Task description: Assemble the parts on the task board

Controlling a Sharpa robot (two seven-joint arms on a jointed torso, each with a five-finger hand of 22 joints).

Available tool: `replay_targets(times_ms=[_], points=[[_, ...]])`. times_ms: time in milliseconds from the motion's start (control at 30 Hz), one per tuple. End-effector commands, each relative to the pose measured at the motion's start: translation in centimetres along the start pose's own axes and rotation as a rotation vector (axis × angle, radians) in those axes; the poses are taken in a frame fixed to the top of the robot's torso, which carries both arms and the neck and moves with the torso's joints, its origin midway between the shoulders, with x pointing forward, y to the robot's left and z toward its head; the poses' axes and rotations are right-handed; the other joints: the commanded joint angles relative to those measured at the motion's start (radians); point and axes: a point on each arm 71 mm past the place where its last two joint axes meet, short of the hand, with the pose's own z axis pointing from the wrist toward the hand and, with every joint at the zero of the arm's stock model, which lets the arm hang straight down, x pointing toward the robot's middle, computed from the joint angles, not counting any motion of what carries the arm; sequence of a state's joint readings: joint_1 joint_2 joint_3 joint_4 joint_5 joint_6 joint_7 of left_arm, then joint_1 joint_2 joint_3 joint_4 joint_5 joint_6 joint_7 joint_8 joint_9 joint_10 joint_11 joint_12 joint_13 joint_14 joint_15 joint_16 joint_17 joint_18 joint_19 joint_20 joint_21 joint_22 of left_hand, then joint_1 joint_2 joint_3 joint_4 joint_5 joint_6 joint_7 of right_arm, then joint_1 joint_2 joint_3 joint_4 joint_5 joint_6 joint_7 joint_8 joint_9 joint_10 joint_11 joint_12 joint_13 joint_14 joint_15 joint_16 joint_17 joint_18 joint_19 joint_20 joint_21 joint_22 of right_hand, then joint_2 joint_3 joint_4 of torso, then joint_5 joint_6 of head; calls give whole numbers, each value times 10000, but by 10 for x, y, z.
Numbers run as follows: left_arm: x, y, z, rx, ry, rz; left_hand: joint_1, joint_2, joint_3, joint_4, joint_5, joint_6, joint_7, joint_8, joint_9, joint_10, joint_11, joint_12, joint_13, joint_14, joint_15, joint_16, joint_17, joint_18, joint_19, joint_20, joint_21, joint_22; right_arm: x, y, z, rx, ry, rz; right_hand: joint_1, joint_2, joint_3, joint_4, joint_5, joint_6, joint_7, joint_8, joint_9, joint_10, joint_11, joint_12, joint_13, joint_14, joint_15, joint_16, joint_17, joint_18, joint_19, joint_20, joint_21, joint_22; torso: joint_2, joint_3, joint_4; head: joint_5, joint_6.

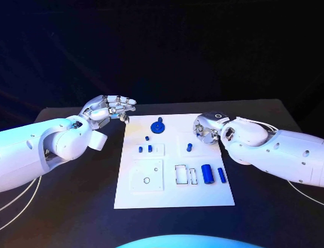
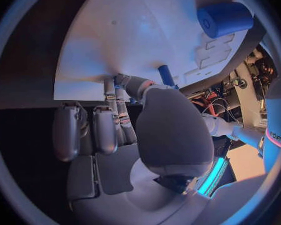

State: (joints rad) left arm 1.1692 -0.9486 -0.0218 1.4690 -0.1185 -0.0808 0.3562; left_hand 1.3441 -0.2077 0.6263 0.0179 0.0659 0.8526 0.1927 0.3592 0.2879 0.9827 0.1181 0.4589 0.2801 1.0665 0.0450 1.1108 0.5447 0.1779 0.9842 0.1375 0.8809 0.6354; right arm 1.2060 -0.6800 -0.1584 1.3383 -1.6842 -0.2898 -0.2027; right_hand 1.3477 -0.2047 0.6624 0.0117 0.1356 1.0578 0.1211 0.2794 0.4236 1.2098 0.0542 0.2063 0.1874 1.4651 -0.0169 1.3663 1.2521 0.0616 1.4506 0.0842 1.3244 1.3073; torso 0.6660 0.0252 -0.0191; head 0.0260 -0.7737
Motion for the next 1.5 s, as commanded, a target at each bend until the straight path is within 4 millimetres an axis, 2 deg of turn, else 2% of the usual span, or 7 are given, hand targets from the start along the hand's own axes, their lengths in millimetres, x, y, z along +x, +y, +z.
replay_targets(times_ms=[33,300,533,900,1067,1500], points=[[2,-2,0,146,116,-89,57,57,-44,-32,43,-70,18,33,-1,-96,14,-15,-19,-52,-20,-39,-10,73,3,-17,-50,-13,17,4,-2,115,892,-735,99,173,45,-115,122,61,-7,72,37,128,-22,-63,23,417,-60,47,-21,-102,110,-4,66,1700,-3,-3,-8,-20,-29],[2,-2,-1,147,158,-31,88,46,-84,-61,51,-149,57,4,-18,-152,47,-33,-33,-52,0,-64,-23,69,27,-11,-81,-39,17,10,-3,96,868,-1280,113,189,239,-420,346,149,-20,97,93,384,-47,-215,-16,410,-88,20,-77,-127,162,-41,194,1785,-11,-2,-6,-49,-52],[3,-3,-1,147,201,-12,93,47,-104,-65,55,-191,78,-12,-28,-189,66,-45,-41,-57,13,-79,-30,66,35,-3,-100,-53,11,14,-4,54,-21,-1258,71,183,353,-557,433,239,-43,120,123,559,-76,-270,-17,401,-114,-15,-138,-154,223,-66,335,1857,-15,-3,3,-69,-37],[3,-3,-2,150,191,-1,86,54,-126,-58,59,-234,100,-26,-37,-227,86,-55,-49,-59,29,-90,-35,64,42,8,-121,-69,-1,17,-8,-104,-1290,-832,6,161,419,-629,438,305,-55,135,144,673,-94,-308,-13,405,-131,-20,-156,-173,264,-82,427,1904,-18,-4,-3,-68,1],[2,-3,-2,141,183,3,86,54,-126,-58,59,-234,100,-26,-37,-227,86,-55,-49,-59,29,-90,-35,64,42,8,-121,-69,-6,17,-10,-133,-1517,-648,-16,159,429,-639,428,322,-58,139,149,700,-98,-316,-11,407,-134,-17,-153,-177,272,-84,445,1913,-12,-4,-4,-81,33],[1,-2,-2,102,167,9,82,51,-156,-57,66,-299,124,-50,-52,-285,111,-70,-61,-61,49,-101,-41,63,51,24,-148,-89,-9,13,-15,-93,-1524,-376,-44,154,437,-647,408,336,-60,142,155,725,-102,-327,-9,408,-137,-17,-154,-175,270,-87,441,1915,-9,0,0,-93,27]])
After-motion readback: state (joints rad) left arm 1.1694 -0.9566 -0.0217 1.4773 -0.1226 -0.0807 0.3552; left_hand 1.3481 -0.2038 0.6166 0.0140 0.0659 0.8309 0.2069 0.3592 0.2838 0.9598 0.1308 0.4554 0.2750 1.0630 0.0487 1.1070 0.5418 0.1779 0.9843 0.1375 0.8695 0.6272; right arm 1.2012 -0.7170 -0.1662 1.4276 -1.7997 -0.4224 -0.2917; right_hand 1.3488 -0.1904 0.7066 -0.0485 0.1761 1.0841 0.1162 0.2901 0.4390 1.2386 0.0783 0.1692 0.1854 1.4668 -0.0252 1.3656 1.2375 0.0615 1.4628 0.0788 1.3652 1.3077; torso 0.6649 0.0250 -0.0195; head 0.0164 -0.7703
